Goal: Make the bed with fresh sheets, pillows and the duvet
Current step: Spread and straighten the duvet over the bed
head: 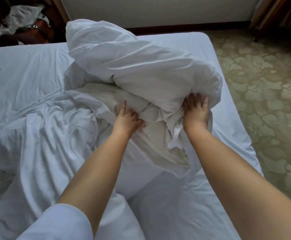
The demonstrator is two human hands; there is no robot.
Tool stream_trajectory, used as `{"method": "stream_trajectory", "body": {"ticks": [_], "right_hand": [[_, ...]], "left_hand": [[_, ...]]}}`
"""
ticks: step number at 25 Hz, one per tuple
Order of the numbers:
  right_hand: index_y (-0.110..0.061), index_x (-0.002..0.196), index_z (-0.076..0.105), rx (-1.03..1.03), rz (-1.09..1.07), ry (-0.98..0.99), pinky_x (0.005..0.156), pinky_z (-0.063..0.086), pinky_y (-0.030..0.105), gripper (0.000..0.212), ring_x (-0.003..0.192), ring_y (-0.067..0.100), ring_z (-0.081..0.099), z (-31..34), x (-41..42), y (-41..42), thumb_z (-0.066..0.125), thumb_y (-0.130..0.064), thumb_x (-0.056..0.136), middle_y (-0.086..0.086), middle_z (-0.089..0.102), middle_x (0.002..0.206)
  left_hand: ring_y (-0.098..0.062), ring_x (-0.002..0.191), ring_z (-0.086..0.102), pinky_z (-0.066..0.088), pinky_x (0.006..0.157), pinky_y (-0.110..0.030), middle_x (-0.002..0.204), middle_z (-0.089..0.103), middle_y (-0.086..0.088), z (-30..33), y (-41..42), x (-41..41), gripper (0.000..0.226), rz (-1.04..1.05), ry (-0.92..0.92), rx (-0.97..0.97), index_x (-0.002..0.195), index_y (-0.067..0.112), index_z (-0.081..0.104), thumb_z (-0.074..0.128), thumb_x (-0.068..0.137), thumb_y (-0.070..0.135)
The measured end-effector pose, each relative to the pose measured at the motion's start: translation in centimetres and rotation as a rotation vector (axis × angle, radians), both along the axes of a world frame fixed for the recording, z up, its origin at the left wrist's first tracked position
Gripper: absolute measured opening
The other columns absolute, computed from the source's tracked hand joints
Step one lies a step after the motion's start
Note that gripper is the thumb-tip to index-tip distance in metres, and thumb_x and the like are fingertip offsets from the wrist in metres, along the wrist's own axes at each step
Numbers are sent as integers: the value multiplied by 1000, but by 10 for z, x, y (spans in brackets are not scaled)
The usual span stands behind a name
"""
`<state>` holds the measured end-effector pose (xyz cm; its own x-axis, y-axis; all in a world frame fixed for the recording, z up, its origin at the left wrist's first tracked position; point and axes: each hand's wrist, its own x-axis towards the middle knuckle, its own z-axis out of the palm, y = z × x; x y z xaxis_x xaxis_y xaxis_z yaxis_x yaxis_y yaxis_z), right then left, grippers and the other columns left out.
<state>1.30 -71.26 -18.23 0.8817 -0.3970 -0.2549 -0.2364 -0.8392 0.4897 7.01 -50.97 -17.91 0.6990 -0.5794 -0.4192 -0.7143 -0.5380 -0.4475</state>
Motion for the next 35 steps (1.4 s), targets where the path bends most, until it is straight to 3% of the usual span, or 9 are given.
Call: {"method": "stream_trajectory", "body": {"ticks": [3, 6, 10, 15, 21, 27, 29, 32, 35], "right_hand": [[-13, 151, -7, 61, 3, -48, 116, 5, 49, 60, 146, 29, 4, -7, -5, 3, 23, -30, 103, 8, -2, 159], [-13, 152, -1, 121, 33, -86, 116, 11, 44, 61, 143, 28, 13, -10, -17, 9, 29, -29, 101, 9, 5, 158], [-13, 149, 18, 283, 32, -159, 112, 21, 44, 61, 136, 31, 25, 10, -36, 17, 44, -21, 94, 12, 17, 154], [-20, 143, 35, 404, 649, -36, 113, 20, 39, 58, 136, 22, 31, 40, -87, 30, 51, -31, 89, 1, 36, 147], [-17, 139, 44, 158, 362, 33, 117, 7, 47, 45, 136, 25, 30, 92, -125, 54, 39, -33, 98, 6, 42, 144], [-18, 134, 51, 592, 337, -121, 107, 34, 43, 41, 129, 32, 43, 168, -160, 77, 39, -19, 95, 14, 46, 141], [-10, 136, 48, 688, 238, -8, 110, 31, 43, 44, 131, 32, 40, 166, -176, 77, 36, -24, 96, 15, 41, 145], [-21, 114, 57, 916, 146, 160, 106, 33, 40, 28, 120, 28, 43, 153, -204, 73, 50, -23, 87, 12, 44, 133], [-27, 142, 33, 778, 288, 135, 109, 30, 43, 80, 135, 27, 30, 141, -224, 90, 72, -32, 73, 6, 31, 148]], "left_hand": [[-28, 113, 54, 15, 115, -46, 121, 57, -8, 0, -10, -3, 34, -7, -16, -77, 126, 10, 47, 45, 93, 6], [-30, 106, 59, 42, 81, -33, 118, 61, -11, 5, -16, -14, 32, 81, -3, -197, 123, 7, 48, 44, 91, 2], [-33, 95, 63, 39, 66, -33, 106, 67, -11, 19, -14, -33, 35, 183, -10, -296, 124, 7, 40, 39, 91, -2], [-29, 106, 59, 44, 78, -34, 118, 61, -8, 61, -5, -76, 32, 313, 48, -257, 115, 11, 55, 36, 91, 2], [-30, 110, 56, 43, 84, -35, 123, 58, -12, 141, 5, -144, 35, 430, 161, -222, 117, 6, 57, 37, 89, 6], [-25, 68, 47, 35, 61, -26, 75, 50, -13, 198, 27, -209, 4, 967, 671, -551, 69, 9, 51, 49, 72, 9], [-23, 71, 45, 33, 62, -28, 74, 46, -11, 199, 46, -221, 8, 1024, 690, -621, 67, 9, 53, 55, 59, 11], [-22, 66, 43, 32, 56, -25, 69, 46, -9, 189, 65, -237, 5, 951, 581, -625, 65, 8, 57, 58, 69, 6], [-23, 71, 49, 39, 61, -28, 74, 53, -9, 182, 63, -247, 14, 919, 645, -701, 76, 5, 68, 60, 65, 8]]}}
